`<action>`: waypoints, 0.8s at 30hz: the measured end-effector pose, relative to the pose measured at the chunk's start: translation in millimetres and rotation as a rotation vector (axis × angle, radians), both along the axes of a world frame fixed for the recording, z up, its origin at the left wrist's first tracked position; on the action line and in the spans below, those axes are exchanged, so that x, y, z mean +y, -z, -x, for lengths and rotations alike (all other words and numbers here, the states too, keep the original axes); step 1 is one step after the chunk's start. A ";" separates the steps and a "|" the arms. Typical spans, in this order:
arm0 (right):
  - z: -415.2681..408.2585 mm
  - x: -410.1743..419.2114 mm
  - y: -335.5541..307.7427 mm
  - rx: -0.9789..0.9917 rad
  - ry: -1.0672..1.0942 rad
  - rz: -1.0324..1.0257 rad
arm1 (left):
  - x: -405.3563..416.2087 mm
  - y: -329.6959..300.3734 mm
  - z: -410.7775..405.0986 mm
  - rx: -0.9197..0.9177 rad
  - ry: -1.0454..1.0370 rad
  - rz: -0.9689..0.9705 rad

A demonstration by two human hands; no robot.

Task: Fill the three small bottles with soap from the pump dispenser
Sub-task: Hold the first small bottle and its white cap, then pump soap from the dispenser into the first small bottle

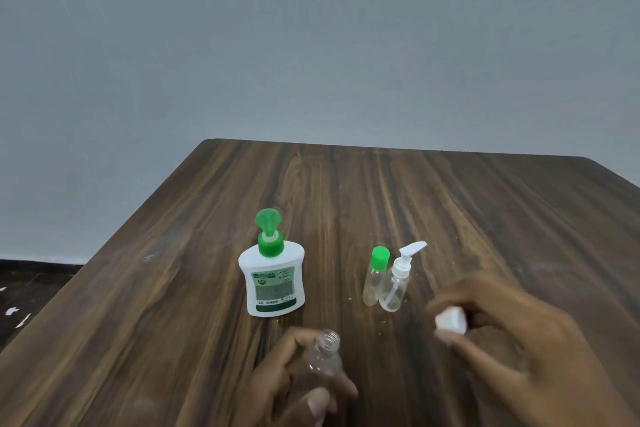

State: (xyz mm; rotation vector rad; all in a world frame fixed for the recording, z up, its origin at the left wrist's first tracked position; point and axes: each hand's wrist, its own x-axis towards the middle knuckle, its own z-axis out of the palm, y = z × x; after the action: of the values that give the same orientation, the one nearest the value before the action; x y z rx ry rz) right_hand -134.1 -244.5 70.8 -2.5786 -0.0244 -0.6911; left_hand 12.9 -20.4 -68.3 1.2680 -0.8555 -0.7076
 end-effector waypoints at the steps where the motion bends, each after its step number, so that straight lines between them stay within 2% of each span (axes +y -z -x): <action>1: 12.2 -16.7 18.6 -0.077 0.098 -0.071 | 6.8 -1.9 8.5 -0.056 -0.127 0.025; 3: 7.2 -34.7 45.6 -0.023 0.297 -0.122 | 17.8 -4.3 10.3 -0.141 -0.299 -0.006; 6: -1.6 -53.4 75.4 0.042 0.505 -0.279 | 31.8 -8.2 14.9 -0.156 -0.501 0.052; 8: -6.4 -61.2 82.8 0.087 0.563 -0.336 | 50.9 -11.6 4.6 -0.202 -0.670 0.035; 12: -10.8 -56.3 92.4 0.049 0.608 -0.277 | 78.2 -18.3 -11.6 -0.286 -0.855 -0.007; 16: -6.1 -60.0 103.8 0.087 0.657 -0.216 | 93.0 -16.7 -28.3 -0.275 -0.920 -0.029; 24: -3.1 -72.3 118.9 0.153 0.726 -0.171 | 85.4 -8.4 -34.3 -0.292 -0.908 -0.060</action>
State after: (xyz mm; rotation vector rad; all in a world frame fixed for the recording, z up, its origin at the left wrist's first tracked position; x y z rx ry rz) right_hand -130.9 -316.8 -48.1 -2.4355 1.0107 -0.6878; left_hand 47.2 65.0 -59.9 1.6469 -0.3974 0.1826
